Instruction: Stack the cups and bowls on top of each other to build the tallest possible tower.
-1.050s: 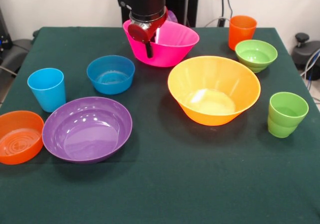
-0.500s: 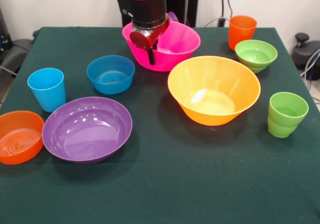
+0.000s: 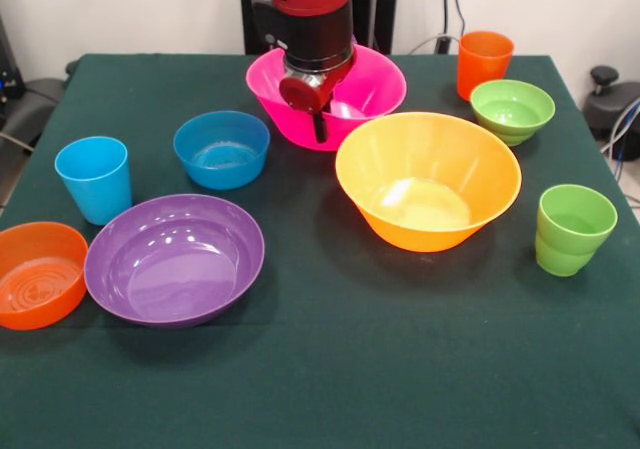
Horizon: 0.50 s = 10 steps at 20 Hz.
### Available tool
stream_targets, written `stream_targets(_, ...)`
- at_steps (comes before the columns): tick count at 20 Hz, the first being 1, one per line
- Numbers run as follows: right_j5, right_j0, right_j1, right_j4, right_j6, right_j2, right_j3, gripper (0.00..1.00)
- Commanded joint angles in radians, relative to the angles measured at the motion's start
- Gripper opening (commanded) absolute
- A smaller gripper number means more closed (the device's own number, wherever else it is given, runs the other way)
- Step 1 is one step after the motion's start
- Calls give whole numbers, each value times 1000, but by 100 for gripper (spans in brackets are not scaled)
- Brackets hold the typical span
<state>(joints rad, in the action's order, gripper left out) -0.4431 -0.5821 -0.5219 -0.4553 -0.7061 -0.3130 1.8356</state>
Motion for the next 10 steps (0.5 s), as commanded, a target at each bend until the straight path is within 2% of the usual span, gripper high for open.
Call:
stream_targets(1, 153, 46, 115, -21, -212, -4, -75, 0)
stream_targets(10, 141, 31, 132, -41, -168, -11, -106, 0)
